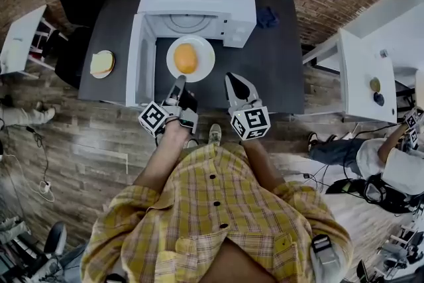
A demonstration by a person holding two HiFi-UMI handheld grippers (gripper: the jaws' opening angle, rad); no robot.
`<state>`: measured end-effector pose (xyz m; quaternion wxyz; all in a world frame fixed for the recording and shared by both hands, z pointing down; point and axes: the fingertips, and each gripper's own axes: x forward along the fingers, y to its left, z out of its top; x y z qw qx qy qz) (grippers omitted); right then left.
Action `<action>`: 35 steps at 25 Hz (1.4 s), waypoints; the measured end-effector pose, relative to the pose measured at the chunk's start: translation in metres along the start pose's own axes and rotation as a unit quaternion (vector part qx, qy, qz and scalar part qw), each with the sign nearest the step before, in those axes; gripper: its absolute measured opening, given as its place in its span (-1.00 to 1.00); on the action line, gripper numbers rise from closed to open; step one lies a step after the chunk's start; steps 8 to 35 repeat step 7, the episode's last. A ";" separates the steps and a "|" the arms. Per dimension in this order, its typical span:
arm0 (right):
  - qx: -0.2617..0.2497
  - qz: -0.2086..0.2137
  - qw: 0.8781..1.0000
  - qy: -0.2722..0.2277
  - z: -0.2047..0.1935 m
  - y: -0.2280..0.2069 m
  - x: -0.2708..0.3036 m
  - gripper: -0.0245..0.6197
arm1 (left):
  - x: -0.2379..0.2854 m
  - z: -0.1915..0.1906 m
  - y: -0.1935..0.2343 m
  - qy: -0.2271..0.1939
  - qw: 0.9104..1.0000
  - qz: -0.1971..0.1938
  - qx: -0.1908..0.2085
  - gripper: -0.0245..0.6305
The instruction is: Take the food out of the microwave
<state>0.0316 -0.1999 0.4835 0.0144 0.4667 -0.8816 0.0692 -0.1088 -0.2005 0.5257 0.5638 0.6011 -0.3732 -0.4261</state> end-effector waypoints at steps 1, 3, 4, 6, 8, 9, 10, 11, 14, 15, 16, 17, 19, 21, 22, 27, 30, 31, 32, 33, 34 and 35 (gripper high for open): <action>0.000 0.000 1.000 0.000 0.000 0.000 0.000 -0.92 | 0.000 0.000 -0.001 -0.001 1.000 -0.001 -0.003 -0.90; 0.000 0.000 1.000 0.001 -0.001 -0.001 -0.001 -0.92 | -0.001 0.000 0.003 -0.002 1.000 0.003 0.001 -0.90; 0.000 -0.001 1.000 0.001 -0.001 -0.002 -0.001 -0.92 | 0.000 -0.001 0.003 -0.002 1.000 0.002 0.001 -0.90; -0.001 -0.003 1.000 0.001 -0.001 -0.005 -0.002 -0.92 | 0.004 -0.004 -0.001 -0.001 1.000 -0.007 -0.005 -0.90; -0.002 -0.003 1.000 0.001 -0.001 -0.006 -0.002 -0.92 | 0.006 -0.006 -0.002 0.000 1.000 -0.011 -0.008 -0.90; -0.002 -0.003 1.000 0.001 -0.001 -0.006 -0.002 -0.92 | 0.006 -0.006 -0.002 0.000 1.000 -0.011 -0.008 -0.90; -0.002 -0.003 1.000 0.001 -0.001 -0.006 -0.002 -0.92 | 0.006 -0.006 -0.002 0.000 1.000 -0.011 -0.008 -0.90; -0.002 -0.003 1.000 0.001 -0.001 -0.006 -0.002 -0.92 | 0.006 -0.006 -0.002 0.000 1.000 -0.011 -0.008 -0.90; -0.002 -0.003 1.000 0.001 -0.001 -0.006 -0.002 -0.92 | 0.006 -0.006 -0.002 0.000 1.000 -0.011 -0.008 -0.90; -0.002 -0.003 1.000 0.001 -0.001 -0.006 -0.002 -0.92 | 0.006 -0.006 -0.002 0.000 1.000 -0.011 -0.008 -0.90; -0.002 -0.003 1.000 0.001 -0.001 -0.006 -0.002 -0.92 | 0.006 -0.006 -0.002 0.000 1.000 -0.011 -0.008 -0.90; -0.002 -0.003 1.000 0.001 -0.001 -0.006 -0.002 -0.92 | 0.006 -0.006 -0.002 0.000 1.000 -0.011 -0.008 -0.90; -0.002 -0.003 1.000 0.001 -0.001 -0.006 -0.002 -0.92 | 0.006 -0.006 -0.002 0.000 1.000 -0.011 -0.008 -0.90; -0.002 -0.003 1.000 0.001 -0.001 -0.006 -0.002 -0.92 | 0.006 -0.006 -0.002 0.000 1.000 -0.011 -0.008 -0.90; -0.002 -0.003 1.000 0.001 -0.001 -0.006 -0.002 -0.92 | 0.006 -0.006 -0.002 0.000 1.000 -0.011 -0.008 -0.90; -0.002 -0.003 1.000 0.001 -0.001 -0.006 -0.002 -0.92 | 0.006 -0.006 -0.002 0.000 1.000 -0.011 -0.008 -0.90; -0.002 -0.003 1.000 0.001 -0.001 -0.006 -0.002 -0.92 | 0.006 -0.006 -0.002 0.000 1.000 -0.011 -0.008 -0.90; -0.002 -0.003 1.000 0.001 -0.001 -0.006 -0.002 -0.92 | 0.006 -0.006 -0.002 0.000 1.000 -0.011 -0.008 -0.90; -0.002 -0.003 1.000 0.001 -0.001 -0.006 -0.002 -0.92 | 0.006 -0.006 -0.002 0.000 1.000 -0.011 -0.008 -0.90; -0.002 -0.003 1.000 0.001 -0.001 -0.006 -0.002 -0.92 | 0.006 -0.006 -0.002 0.000 1.000 -0.011 -0.008 -0.90; -0.002 -0.003 1.000 0.001 -0.001 -0.006 -0.002 -0.92 | 0.006 -0.006 -0.002 0.000 1.000 -0.011 -0.008 -0.90; -0.002 -0.003 1.000 0.001 -0.001 -0.006 -0.002 -0.92 | 0.006 -0.006 -0.002 0.000 1.000 -0.011 -0.008 -0.90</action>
